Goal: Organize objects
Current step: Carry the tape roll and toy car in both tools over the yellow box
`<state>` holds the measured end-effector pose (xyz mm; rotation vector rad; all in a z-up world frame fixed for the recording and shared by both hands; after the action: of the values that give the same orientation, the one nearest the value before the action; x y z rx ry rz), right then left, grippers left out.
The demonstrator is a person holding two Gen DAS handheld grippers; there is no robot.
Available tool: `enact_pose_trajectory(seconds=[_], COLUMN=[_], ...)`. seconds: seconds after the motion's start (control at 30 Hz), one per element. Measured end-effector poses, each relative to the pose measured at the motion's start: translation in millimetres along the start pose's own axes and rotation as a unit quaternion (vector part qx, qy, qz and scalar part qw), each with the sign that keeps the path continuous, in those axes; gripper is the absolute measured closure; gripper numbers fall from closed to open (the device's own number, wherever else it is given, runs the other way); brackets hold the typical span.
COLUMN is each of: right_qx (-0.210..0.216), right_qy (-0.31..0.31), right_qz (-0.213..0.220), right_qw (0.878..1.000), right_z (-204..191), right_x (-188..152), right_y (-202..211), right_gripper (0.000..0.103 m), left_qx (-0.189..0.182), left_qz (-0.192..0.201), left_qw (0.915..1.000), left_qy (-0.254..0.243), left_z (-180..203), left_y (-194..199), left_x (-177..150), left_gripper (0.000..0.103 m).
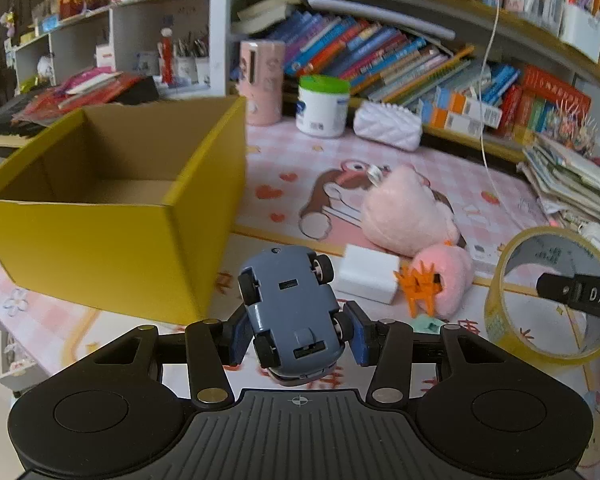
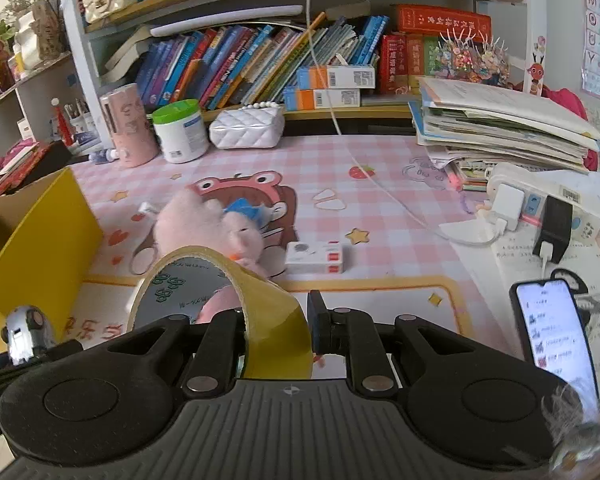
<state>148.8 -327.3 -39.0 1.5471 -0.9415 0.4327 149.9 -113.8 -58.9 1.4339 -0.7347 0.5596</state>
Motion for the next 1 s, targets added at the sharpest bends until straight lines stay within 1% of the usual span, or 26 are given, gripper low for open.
enact_pose_trajectory(seconds=[0.17, 0.4, 0.57, 0.8, 1.0], right_qx=[0.002, 0.028, 0.047, 0.059, 0.071], right_qy=[-0.003, 0.023, 0.047, 0.046, 0.044], right_qz=[-0.002, -0.015, -0.025, -0.036, -0.039], right_qw=[1.000, 0.999, 0.997, 0.997, 0.996], right_z=[-32.1, -103.1, -149.1, -191.4, -220.5], right_x=[-15.6, -51.5, -81.3, -115.1, -136.9], right_y=[17.3, 44.0, 60.6, 75.1, 86.8], right_gripper=[0.088, 0.088, 0.088, 0.088, 0.088], left_qx=[0.004, 0.030, 0.046, 0.057, 0.066], left_qz=[0.012, 0.020, 0.021, 0.021, 0.025], left_qw=[0.9999, 0.9987, 0.9973, 0.9970, 0.9966], left_qy=[0.006, 0.037, 0.053, 0.048, 0.042], left_z=[-37.0, -109.8, -154.1, -197.6, -225.0], left_y=[21.6, 53.0, 71.2, 91.2, 106.9], left_x=[-9.3, -26.5, -39.0, -56.7, -70.4], left_gripper=[0.056, 0.056, 0.056, 0.056, 0.056])
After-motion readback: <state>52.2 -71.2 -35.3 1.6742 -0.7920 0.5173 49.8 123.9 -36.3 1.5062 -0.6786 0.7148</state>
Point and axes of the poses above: each gripper's, at about its wrist camera, not at the fingertips, and y roughly against the way its jaws point, z to its right, x to its top, the point moved 6 cm from there along -y, roughly the way its jaws point, and after that the axes turned 7 degrees about -y, right-handed, at the moved point
